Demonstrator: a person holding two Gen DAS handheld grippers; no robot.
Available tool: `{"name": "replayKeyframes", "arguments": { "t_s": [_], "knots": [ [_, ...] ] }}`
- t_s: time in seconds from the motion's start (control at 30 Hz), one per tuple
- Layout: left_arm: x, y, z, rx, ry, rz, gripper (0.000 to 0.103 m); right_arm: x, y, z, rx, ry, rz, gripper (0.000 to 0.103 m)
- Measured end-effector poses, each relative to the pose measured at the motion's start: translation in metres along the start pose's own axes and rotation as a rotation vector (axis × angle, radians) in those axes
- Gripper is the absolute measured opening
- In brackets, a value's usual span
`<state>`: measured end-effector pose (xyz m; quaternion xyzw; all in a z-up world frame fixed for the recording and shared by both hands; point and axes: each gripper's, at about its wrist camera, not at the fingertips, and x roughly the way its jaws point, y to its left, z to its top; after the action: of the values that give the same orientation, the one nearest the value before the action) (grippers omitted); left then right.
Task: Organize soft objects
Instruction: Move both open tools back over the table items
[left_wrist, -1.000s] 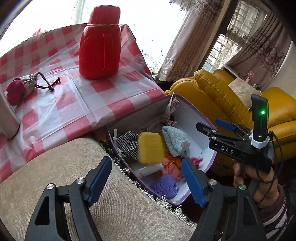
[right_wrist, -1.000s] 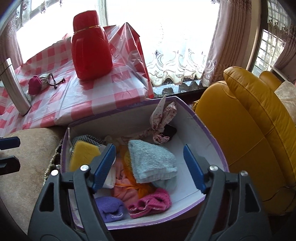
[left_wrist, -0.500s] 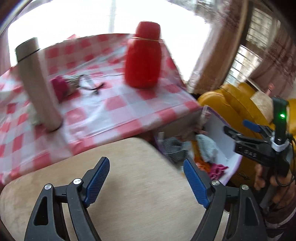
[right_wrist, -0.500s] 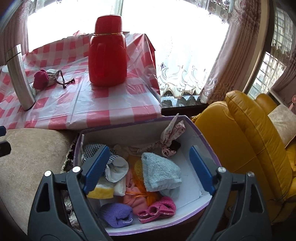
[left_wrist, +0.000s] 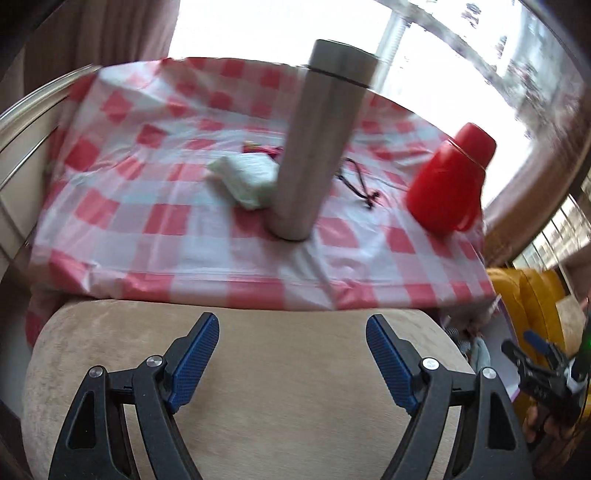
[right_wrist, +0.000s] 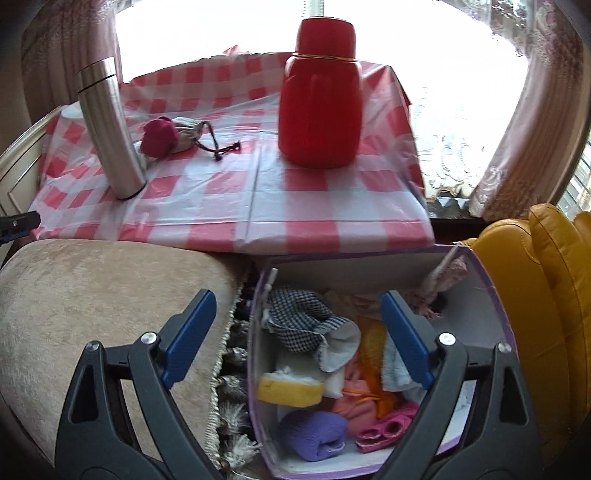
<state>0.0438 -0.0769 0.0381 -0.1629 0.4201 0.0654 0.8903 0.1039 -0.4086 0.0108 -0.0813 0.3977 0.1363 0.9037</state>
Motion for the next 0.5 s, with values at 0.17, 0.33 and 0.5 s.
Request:
{"name": "replayKeyframes", "arguments": {
  "t_s": [0.17,0.33,0.5],
  "knots": [
    [0.005,0.027,0.015,-0.053,-0.009,0.013,0.082,0.016,0.005,0.015,-0.002,0.013,0.025,0.092],
    [0.015,0.047,0.03,-0.102,0.002,0.022,0.082,0.026,0.013,0.034,-0.028,0.009,0.038,0.092],
    [0.027,0.065,0.049,-0.132,0.002,0.029,0.082,0.039,0.026,0.052,-0.067,0.007,0.04,0.092]
  ]
}}
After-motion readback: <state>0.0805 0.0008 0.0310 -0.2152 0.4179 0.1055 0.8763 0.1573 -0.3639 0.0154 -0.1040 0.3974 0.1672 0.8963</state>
